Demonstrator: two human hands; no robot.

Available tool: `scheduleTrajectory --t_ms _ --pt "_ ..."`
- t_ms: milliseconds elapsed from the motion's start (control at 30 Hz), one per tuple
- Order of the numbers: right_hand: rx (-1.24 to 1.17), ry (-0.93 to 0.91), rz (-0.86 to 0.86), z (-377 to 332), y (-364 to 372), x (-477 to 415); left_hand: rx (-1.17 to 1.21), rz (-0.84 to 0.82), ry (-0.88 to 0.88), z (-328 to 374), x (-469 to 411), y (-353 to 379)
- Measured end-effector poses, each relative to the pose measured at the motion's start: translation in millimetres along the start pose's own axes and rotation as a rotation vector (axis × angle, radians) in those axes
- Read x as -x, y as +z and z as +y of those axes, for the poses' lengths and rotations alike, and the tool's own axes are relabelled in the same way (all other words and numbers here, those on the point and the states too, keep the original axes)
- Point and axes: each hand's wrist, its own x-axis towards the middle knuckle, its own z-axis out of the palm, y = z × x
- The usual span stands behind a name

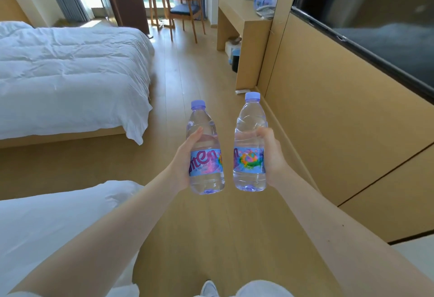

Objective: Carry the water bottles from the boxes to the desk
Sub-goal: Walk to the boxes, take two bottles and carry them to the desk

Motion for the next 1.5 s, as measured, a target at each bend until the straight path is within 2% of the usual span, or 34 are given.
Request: scheduleTrajectory --t_ms 367,633,767,900,1067,1333,1500 --pt "0.041 0.016 -0.096 -17 64 -91 0.122 0.02 -0.003 50 -45 -62" --pt "0.027 0.076 -0.317 -31 119 -192 0.129 0.093 0.038 102 -91 -106" --pt "-0.021 0.049 -0.4 -53 140 -251 0.109 0.266 0.072 140 -126 -122" --pt "-0.041 0.043 -0.454 -78 156 -306 0.086 0.326 0.079 180 -167 -130" --pt "-0.06 0.061 -0.448 -99 163 -363 0.069 0.358 0.095 212 -220 -133" --pt "-0.06 0.059 -0.412 -126 170 -437 0.056 0.281 0.103 256 -298 -152" --pt "-0.027 0.062 -0.303 -139 174 -487 0.035 0.22 0.073 284 -362 -170"
